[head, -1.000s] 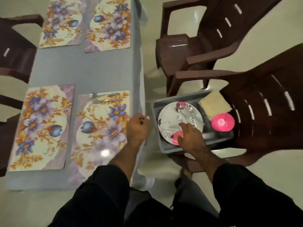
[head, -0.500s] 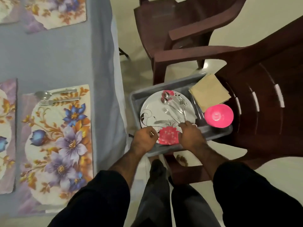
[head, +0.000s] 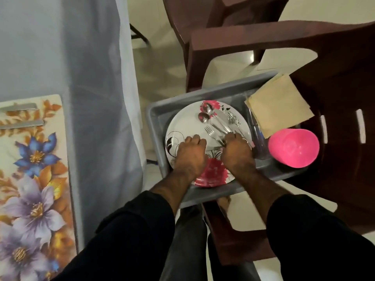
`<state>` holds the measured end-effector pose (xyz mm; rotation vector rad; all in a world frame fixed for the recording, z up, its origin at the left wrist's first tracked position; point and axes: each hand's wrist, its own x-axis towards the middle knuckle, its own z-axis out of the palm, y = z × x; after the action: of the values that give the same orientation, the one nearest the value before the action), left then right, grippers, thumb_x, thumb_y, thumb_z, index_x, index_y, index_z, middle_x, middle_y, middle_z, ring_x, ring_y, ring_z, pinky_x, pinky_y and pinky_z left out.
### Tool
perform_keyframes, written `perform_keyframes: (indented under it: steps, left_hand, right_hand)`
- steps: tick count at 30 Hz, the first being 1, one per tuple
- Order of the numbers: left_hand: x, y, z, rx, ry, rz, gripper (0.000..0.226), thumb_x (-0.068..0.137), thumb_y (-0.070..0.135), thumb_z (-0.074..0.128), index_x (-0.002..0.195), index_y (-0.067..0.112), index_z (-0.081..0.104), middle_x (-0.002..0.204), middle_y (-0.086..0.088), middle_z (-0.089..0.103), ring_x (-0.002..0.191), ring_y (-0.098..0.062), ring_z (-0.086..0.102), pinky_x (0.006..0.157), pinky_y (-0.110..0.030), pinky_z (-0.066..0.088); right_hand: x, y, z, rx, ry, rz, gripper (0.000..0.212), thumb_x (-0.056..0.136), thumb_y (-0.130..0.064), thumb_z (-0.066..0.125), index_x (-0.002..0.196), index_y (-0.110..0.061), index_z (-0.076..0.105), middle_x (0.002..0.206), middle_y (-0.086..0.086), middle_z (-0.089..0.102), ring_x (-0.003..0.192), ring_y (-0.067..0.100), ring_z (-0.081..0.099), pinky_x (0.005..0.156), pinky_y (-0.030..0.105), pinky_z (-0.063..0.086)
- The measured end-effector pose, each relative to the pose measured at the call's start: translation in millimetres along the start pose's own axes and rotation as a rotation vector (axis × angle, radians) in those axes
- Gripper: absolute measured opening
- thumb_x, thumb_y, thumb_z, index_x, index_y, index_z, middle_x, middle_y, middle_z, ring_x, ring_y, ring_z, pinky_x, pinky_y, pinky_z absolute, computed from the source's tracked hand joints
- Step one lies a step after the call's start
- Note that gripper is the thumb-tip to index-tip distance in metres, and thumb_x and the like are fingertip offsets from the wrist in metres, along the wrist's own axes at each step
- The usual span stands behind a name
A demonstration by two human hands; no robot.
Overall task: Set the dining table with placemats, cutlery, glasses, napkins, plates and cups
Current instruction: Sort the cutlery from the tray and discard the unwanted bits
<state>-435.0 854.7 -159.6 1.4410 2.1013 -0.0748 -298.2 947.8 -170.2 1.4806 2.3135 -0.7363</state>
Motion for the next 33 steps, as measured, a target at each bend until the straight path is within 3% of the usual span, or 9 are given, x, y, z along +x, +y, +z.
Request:
perform_keyframes:
  steps: [6, 13, 17, 20, 25, 27, 29, 30, 33]
  left_hand:
    - [9, 8, 2, -0.014, -0.028, -0.067, 0.017, 0.095, 0.027, 0.068, 0.11, 0.019, 0.068, 0.113, 0.0, 0.063, 0.111, -0.024, 0.055, 0.098, -0.043, 0.043]
    - [13, 3, -21, 0.128, -0.246, 0.014, 0.032, 0.088, 0.019, 0.072, 0.118, 0.015, 0.061, 0.117, -0.007, 0.065, 0.112, -0.029, 0.06, 0.092, -0.042, 0.048]
    - [16, -4, -39, 0.121, -0.362, 0.03, 0.038, 0.087, 0.006, 0.07, 0.12, 0.018, 0.057, 0.111, -0.009, 0.068, 0.098, -0.03, 0.064, 0.073, -0.037, 0.047]
    - [19, -14, -53, 0.133, -0.373, 0.075, 0.041, 0.09, 0.008, 0.067, 0.127, 0.025, 0.066, 0.116, -0.006, 0.071, 0.105, -0.03, 0.067, 0.081, -0.038, 0.053]
    - [23, -37, -79, 0.184, -0.311, 0.082, 0.035, 0.093, 0.015, 0.061, 0.128, 0.012, 0.061, 0.127, -0.012, 0.067, 0.116, -0.034, 0.065, 0.097, -0.045, 0.055]
    - [22, -51, -86, 0.075, -0.295, -0.019, 0.032, 0.095, 0.017, 0.058, 0.126, 0.011, 0.06, 0.125, -0.013, 0.068, 0.113, -0.036, 0.065, 0.094, -0.045, 0.056]
    - [23, -64, -84, -0.199, -0.249, -0.168, 0.018, 0.099, 0.021, 0.059, 0.115, 0.016, 0.065, 0.113, -0.01, 0.071, 0.102, -0.033, 0.067, 0.087, -0.041, 0.057]
    - [22, -69, -81, -0.422, -0.216, -0.246, 0.012, 0.102, 0.026, 0.062, 0.106, 0.017, 0.067, 0.103, -0.007, 0.072, 0.093, -0.029, 0.067, 0.08, -0.037, 0.057]
    - [16, -69, -76, -0.914, -0.114, -0.425, 0.029, 0.106, 0.04, 0.064, 0.101, 0.012, 0.072, 0.08, -0.001, 0.063, 0.071, -0.017, 0.059, 0.062, -0.027, 0.045]
  right_hand:
    - [9, 8, -4, 0.174, -0.065, 0.099, 0.017, 0.083, -0.016, 0.074, 0.098, -0.015, 0.068, 0.102, 0.008, 0.066, 0.096, 0.029, 0.067, 0.083, 0.038, 0.058]
    - [13, 23, -14, 0.397, -0.084, 0.185, 0.015, 0.08, -0.023, 0.077, 0.074, -0.018, 0.064, 0.077, -0.003, 0.066, 0.074, 0.019, 0.064, 0.07, 0.032, 0.054]
    - [11, 32, -24, 0.7, -0.204, 0.289, 0.013, 0.089, -0.005, 0.076, 0.098, -0.014, 0.074, 0.086, 0.002, 0.073, 0.076, 0.021, 0.07, 0.074, 0.034, 0.057]
    - [7, 40, -33, 0.894, -0.286, 0.366, 0.023, 0.097, 0.005, 0.063, 0.115, -0.007, 0.072, 0.098, 0.012, 0.075, 0.074, 0.024, 0.07, 0.068, 0.035, 0.054]
    - [4, 48, -33, 0.99, -0.288, 0.379, 0.018, 0.093, 0.01, 0.06, 0.097, -0.006, 0.069, 0.084, 0.011, 0.067, 0.068, 0.02, 0.061, 0.059, 0.031, 0.046]
    - [5, 46, -30, 0.985, -0.228, 0.363, 0.009, 0.089, 0.001, 0.072, 0.085, -0.006, 0.068, 0.068, 0.003, 0.062, 0.062, 0.016, 0.054, 0.056, 0.028, 0.044]
    - [5, 42, -25, 0.935, -0.13, 0.344, 0.03, 0.089, -0.022, 0.08, 0.076, -0.001, 0.065, 0.06, -0.001, 0.058, 0.058, 0.012, 0.052, 0.061, 0.027, 0.045]
    - [5, 39, -23, 0.911, -0.082, 0.343, 0.042, 0.092, -0.033, 0.079, 0.072, 0.0, 0.063, 0.055, -0.003, 0.055, 0.054, 0.01, 0.05, 0.06, 0.026, 0.043]
    - [8, 28, -20, 0.757, -0.003, 0.299, 0.053, 0.103, -0.048, 0.061, 0.066, -0.012, 0.07, 0.047, -0.011, 0.056, 0.048, 0.004, 0.053, 0.059, 0.026, 0.043]
